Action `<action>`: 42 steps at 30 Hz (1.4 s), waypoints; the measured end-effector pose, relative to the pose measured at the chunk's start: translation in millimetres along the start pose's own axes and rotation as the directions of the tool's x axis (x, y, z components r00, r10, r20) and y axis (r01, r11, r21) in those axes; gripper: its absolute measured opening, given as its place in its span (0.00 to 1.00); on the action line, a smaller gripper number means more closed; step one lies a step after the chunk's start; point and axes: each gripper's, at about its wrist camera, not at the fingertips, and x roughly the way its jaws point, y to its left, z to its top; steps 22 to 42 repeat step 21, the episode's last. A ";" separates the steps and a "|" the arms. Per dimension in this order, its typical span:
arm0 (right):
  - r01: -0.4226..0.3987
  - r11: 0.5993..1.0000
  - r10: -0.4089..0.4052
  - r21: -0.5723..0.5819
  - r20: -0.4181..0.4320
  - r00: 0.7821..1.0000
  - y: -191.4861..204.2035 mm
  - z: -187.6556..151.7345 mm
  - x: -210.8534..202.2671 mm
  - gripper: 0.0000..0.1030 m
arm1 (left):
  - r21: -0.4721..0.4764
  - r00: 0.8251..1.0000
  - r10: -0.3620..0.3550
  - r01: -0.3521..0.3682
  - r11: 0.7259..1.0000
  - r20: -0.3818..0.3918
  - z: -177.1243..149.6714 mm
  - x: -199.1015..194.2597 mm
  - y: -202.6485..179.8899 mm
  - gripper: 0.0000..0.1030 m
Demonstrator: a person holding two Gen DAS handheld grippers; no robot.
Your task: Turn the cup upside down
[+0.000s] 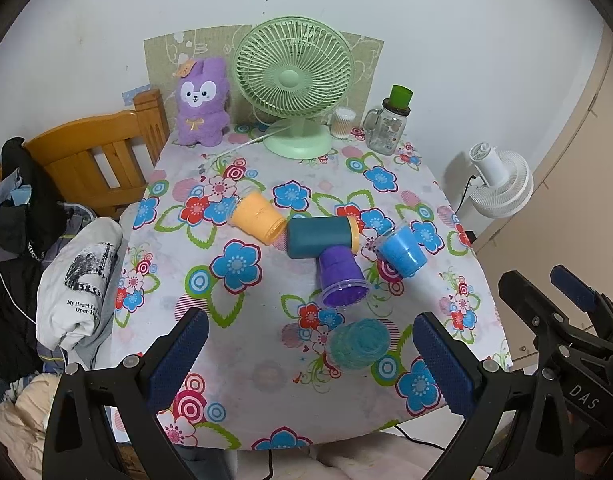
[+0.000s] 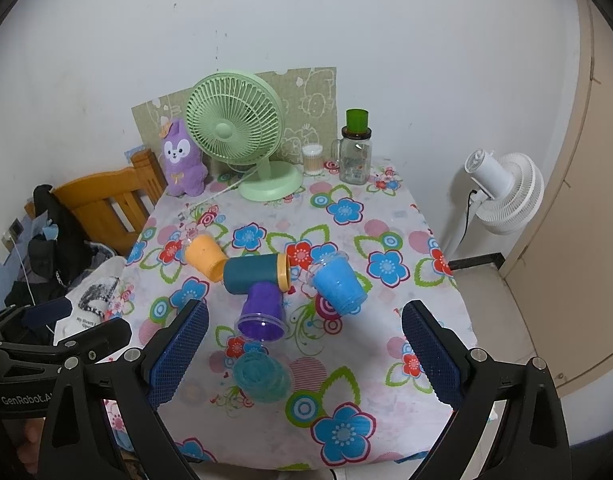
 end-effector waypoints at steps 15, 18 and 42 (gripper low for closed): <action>-0.003 1.000 0.003 0.004 -0.041 0.999 0.6 5.8 18.9 0.96 | 0.013 1.000 0.005 -0.005 1.000 -0.021 6.7 10.9 -1.8 1.00; -0.003 1.000 0.004 0.006 -0.055 0.998 -0.1 7.1 23.7 0.96 | 0.013 1.000 0.007 -0.007 1.000 -0.030 8.2 13.3 -1.6 1.00; -0.001 1.000 0.001 0.001 -0.073 0.997 -2.5 8.1 29.5 0.96 | 0.009 0.999 0.005 -0.005 1.000 -0.047 9.4 18.7 -1.8 1.00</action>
